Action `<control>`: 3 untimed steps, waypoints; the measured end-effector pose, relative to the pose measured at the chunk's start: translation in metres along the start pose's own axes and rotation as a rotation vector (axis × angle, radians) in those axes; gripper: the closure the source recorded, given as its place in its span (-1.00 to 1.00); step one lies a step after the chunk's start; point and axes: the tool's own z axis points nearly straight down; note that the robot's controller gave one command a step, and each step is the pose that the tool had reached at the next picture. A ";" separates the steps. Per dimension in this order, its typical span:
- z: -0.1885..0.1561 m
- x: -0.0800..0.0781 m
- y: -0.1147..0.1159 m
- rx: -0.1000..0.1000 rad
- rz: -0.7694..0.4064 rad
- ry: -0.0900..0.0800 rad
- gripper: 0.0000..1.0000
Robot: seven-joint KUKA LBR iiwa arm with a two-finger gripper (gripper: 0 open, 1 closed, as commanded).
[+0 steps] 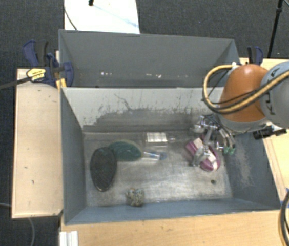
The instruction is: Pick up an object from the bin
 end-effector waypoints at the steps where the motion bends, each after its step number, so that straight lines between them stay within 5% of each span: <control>1: 0.000 -0.001 -0.006 0.000 -0.003 -0.001 -1.00; 2: -0.002 -0.008 -0.029 0.002 -0.091 0.002 -1.00; 3: 0.001 -0.010 -0.049 -0.007 0.019 0.003 -1.00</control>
Offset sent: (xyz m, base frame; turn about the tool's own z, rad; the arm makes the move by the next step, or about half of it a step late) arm -0.0028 -0.0076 -0.0029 -0.0042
